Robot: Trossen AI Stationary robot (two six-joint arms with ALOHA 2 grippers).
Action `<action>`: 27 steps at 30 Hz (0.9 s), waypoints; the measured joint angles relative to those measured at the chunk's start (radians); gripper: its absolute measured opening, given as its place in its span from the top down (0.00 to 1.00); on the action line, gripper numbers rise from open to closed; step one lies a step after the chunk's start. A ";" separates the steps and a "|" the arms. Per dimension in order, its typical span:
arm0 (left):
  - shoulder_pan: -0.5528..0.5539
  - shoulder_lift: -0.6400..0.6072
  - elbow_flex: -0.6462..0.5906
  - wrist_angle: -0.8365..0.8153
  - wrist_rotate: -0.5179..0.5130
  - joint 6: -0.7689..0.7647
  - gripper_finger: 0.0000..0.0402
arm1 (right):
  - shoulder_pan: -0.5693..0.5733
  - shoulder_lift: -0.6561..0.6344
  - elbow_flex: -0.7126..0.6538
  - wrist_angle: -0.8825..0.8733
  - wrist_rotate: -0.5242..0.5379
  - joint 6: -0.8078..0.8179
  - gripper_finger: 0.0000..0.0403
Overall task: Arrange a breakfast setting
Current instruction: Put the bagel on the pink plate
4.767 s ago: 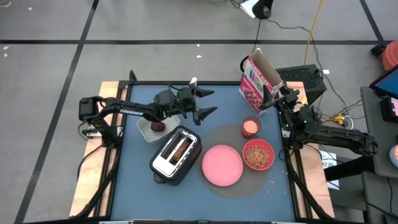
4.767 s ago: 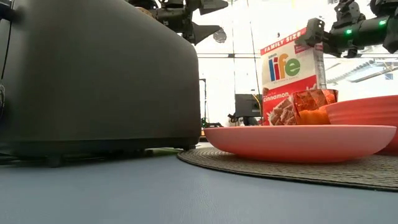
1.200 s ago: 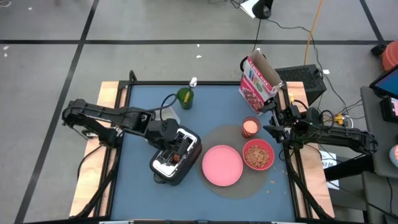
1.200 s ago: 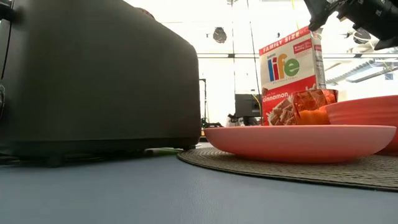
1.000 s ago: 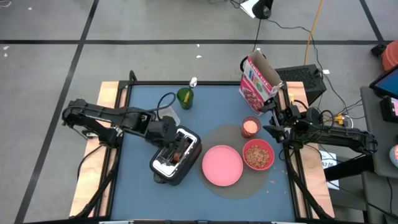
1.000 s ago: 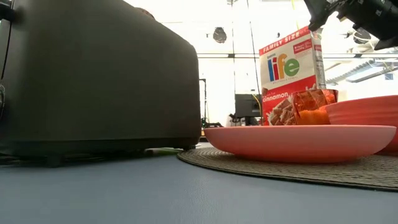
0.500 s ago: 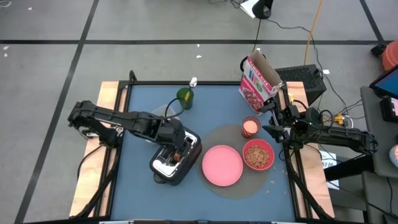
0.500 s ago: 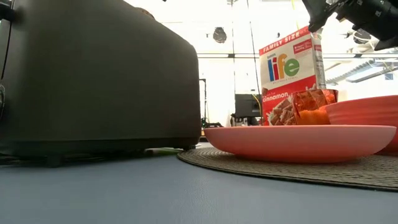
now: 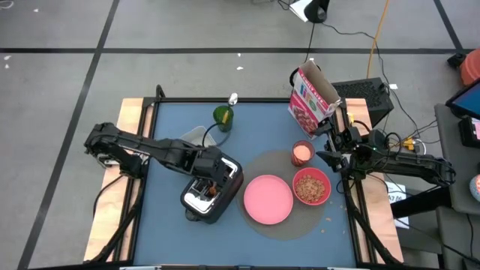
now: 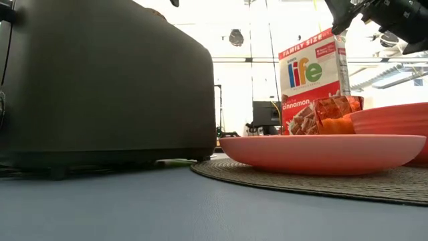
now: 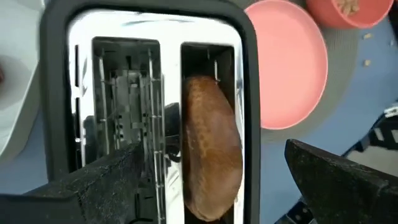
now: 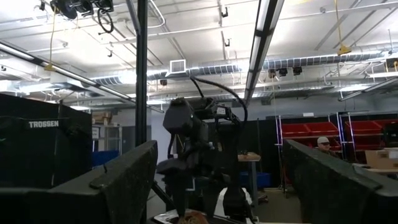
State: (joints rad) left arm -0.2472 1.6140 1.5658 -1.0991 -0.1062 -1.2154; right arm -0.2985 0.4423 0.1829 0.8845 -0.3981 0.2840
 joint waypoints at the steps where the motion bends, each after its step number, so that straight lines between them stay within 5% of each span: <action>1: -0.004 0.003 0.000 -0.005 0.000 0.003 0.02 | 0.000 0.000 0.000 0.000 0.000 0.000 0.17; 7: -0.005 0.003 -0.002 -0.004 0.000 0.009 0.04 | 0.000 0.000 0.000 0.000 0.002 0.000 0.17; 18: -0.005 0.004 -0.002 -0.004 0.001 0.025 0.29 | 0.000 0.000 0.000 0.000 0.003 0.000 0.17; 27: -0.005 0.004 -0.002 -0.004 0.010 0.025 0.31 | 0.000 0.000 0.000 0.000 0.003 0.000 0.17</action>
State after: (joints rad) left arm -0.2523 1.6182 1.5642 -1.1034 -0.0958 -1.1908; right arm -0.2985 0.4427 0.1829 0.8848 -0.3950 0.2836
